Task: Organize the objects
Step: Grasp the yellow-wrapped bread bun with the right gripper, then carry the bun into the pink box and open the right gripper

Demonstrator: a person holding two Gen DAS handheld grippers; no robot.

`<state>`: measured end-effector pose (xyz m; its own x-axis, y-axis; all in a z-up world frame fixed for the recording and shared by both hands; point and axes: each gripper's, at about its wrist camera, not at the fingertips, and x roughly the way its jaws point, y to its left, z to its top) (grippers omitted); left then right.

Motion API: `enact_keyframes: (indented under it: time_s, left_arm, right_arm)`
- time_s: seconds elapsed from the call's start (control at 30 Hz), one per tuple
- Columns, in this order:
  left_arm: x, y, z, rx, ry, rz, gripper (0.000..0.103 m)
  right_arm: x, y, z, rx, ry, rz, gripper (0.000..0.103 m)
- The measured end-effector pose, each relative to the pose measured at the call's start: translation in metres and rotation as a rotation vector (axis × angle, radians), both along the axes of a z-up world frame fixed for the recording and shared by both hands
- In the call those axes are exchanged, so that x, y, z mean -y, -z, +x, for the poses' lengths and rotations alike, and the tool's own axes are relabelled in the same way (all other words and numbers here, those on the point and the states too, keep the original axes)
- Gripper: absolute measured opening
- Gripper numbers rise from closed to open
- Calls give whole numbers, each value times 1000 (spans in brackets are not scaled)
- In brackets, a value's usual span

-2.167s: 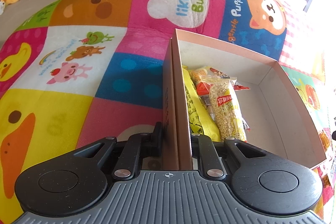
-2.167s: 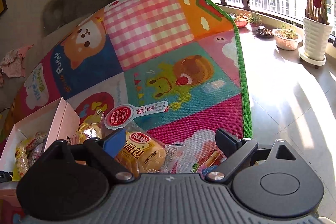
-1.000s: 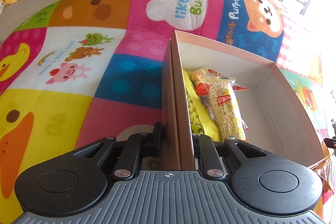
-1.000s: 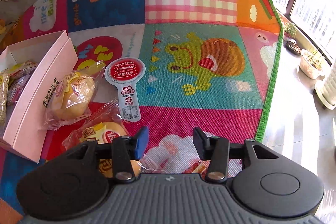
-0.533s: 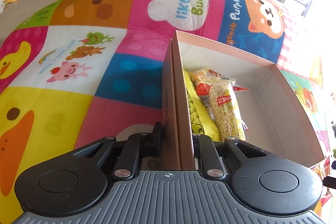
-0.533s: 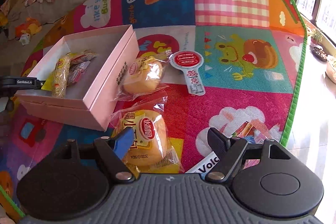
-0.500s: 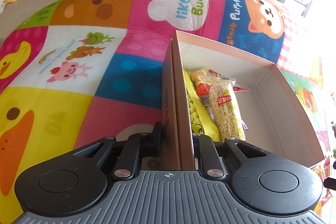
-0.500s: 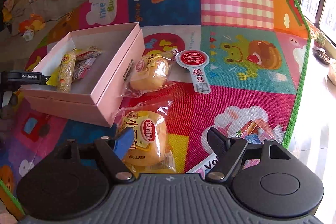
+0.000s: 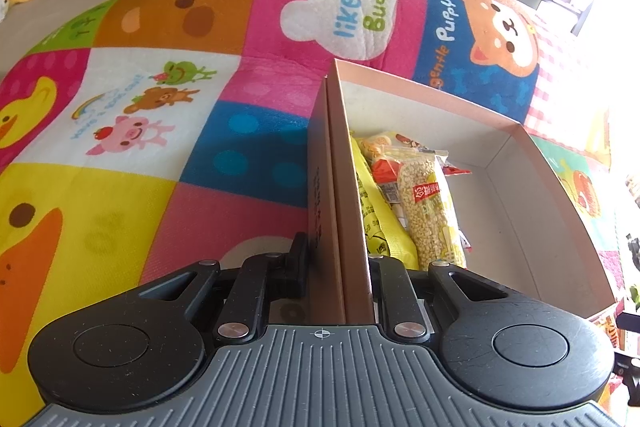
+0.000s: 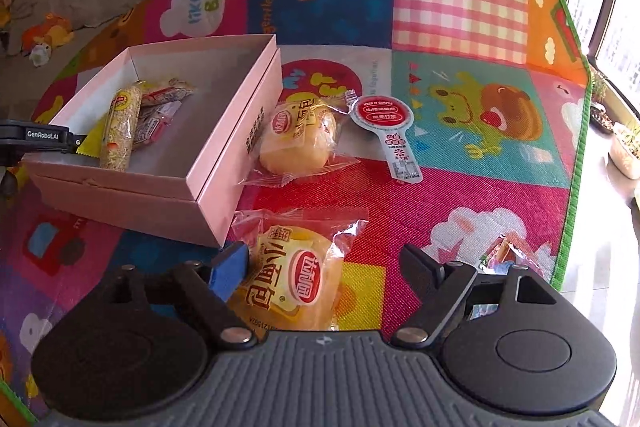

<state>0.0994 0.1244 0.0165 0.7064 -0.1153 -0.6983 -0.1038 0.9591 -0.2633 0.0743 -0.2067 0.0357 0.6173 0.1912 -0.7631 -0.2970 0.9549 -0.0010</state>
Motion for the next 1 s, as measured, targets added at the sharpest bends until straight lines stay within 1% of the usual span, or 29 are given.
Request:
enact_keyframes:
  time_s: [0.1, 0.27, 0.33, 0.5, 0.67, 0.7, 0.73, 0.77, 0.83, 1.0]
  left_arm:
    - [1, 0, 0, 0, -3, 3, 19]
    - [1, -1, -1, -2, -2, 4, 19]
    - [1, -1, -1, -1, -3, 5, 19]
    - [2, -2, 0, -6, 6, 20, 18]
    - [6, -7, 4, -52, 24, 59, 17]
    - [5, -9, 7, -68, 28, 56, 17]
    - [3, -10, 10, -85, 28, 46, 17]
    - [2, -11, 14, -98, 26, 39, 17]
    - [-2, -12, 22, -110, 18, 26, 16]
    - [-3, -12, 32, -127, 30, 39, 13]
  right_arm:
    - [-5, 3, -12, -6, -46, -2, 82]
    - [-5, 16, -17, -37, -52, -40, 82]
    - [-1, 17, -20, -39, -48, -47, 82]
    - [4, 13, -24, -17, -41, -18, 82]
    - [-6, 17, -12, -5, -59, -21, 82]
    - [-8, 19, -10, -9, -61, -22, 79]
    - [-10, 20, -8, -17, -63, -21, 70]
    - [-11, 19, -8, -19, -65, -15, 68]
    - [-14, 16, -12, -28, -84, -15, 58]
    - [-22, 1, -39, -105, -176, 29, 55]
